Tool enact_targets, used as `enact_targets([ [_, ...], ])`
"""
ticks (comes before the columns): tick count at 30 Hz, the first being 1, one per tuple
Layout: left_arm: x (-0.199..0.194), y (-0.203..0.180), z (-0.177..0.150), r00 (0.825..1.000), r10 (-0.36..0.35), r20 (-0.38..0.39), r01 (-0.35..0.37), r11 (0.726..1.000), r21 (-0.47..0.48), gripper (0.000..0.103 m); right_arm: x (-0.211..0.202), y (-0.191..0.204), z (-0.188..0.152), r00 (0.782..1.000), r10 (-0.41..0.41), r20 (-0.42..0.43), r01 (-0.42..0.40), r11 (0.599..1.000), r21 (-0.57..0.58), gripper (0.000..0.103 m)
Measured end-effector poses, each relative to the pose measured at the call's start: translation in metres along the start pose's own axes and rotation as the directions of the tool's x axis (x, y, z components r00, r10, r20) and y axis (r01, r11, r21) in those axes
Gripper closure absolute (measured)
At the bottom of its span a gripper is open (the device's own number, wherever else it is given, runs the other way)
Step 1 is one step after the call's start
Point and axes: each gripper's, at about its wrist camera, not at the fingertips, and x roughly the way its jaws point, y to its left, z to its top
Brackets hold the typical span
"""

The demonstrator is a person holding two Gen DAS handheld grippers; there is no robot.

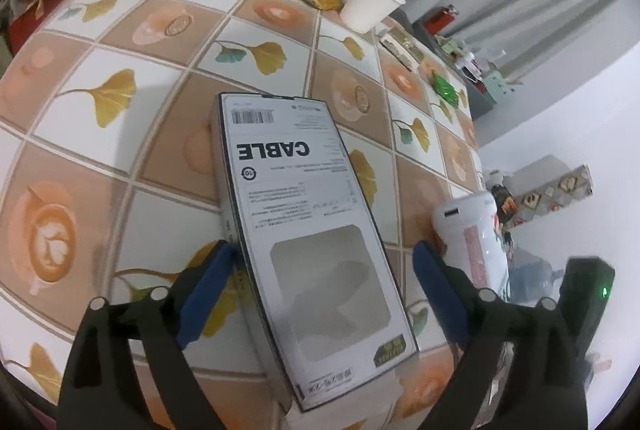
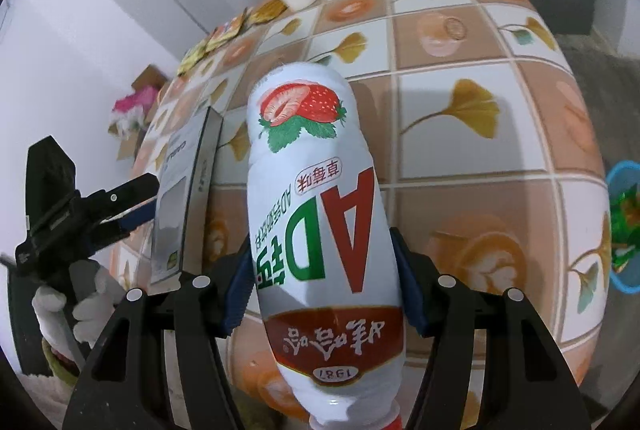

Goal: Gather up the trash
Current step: 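Lift the bottle and CABLE box and carry them toward the blue wastebasket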

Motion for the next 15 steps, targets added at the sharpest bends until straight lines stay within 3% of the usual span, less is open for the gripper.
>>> enact_targets([
  [8, 0.018, -0.020, -0.004, 0.996, 0.091, 0.015, -0.091, 0.994, 0.055, 0.011, -0.004, -0.009, -0.002, 0.999, 0.048, 0.019, -0.049, 0.998, 0.034, 0.045],
  [15, 0.027, -0.036, -0.003, 0.995, 0.104, 0.002, -0.103, 0.989, 0.110, 0.011, 0.002, 0.007, -0.013, 0.995, 0.095, -0.005, -0.095, 0.995, -0.019, 0.046],
])
